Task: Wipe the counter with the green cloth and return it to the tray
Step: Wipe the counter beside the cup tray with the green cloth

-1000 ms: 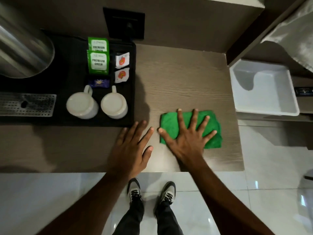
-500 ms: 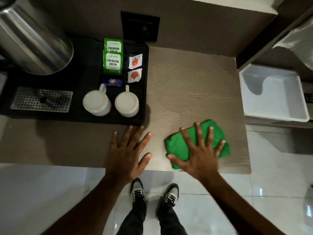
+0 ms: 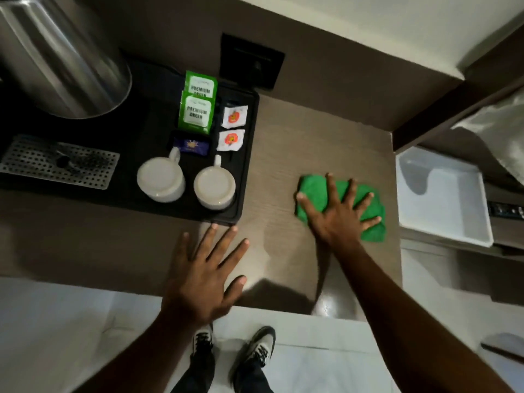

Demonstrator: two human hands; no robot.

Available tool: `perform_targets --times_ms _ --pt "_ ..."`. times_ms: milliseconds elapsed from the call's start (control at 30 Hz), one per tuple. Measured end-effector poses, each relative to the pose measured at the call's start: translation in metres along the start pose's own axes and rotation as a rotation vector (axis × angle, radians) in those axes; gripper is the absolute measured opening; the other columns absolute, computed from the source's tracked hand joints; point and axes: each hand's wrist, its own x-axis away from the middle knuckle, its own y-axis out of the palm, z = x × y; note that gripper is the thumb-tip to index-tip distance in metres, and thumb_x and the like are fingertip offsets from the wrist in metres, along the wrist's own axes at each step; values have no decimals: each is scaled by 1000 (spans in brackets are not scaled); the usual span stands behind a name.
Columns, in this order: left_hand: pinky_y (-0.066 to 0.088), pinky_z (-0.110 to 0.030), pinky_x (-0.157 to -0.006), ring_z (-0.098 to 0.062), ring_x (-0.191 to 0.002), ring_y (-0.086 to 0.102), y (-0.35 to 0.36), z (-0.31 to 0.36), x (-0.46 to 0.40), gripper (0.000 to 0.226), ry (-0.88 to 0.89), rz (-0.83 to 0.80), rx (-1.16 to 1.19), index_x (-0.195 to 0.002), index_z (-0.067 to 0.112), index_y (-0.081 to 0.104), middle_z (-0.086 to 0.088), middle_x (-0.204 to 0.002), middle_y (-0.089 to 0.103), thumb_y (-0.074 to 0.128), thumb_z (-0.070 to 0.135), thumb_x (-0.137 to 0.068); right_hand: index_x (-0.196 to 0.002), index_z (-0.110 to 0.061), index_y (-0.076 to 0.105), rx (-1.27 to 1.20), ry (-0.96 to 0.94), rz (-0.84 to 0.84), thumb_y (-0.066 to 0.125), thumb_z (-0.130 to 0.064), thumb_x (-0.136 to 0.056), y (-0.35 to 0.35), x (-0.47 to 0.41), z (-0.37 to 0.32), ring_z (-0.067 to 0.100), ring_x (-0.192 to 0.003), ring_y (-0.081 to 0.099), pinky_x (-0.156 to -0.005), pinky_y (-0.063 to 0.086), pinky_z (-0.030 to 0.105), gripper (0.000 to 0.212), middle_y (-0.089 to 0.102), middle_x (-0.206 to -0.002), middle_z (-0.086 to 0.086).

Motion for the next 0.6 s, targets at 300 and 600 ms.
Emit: perform_targets --times_ms 300,600 --pt "22 -70 -120 -32 -156 30 -2 1 4 67 19 109 108 -157 31 42 -3 -168 35 52 58 -96 -151 -57 0 227 -355 -46 24 -97 -73 19 45 -25 42 -151 -16 -107 -3 82 91 -11 -169 -5" --pt "17 -69 -120 -36 -154 31 -5 -1 -1 68 42 58 118 -157 32 43 -5 -168 35 52 57 -94 -152 -55 0 177 -403 -18 19 -91 -81 24 35 -56 43 -150 -19 -107 -6 82 82 -13 -169 -5"
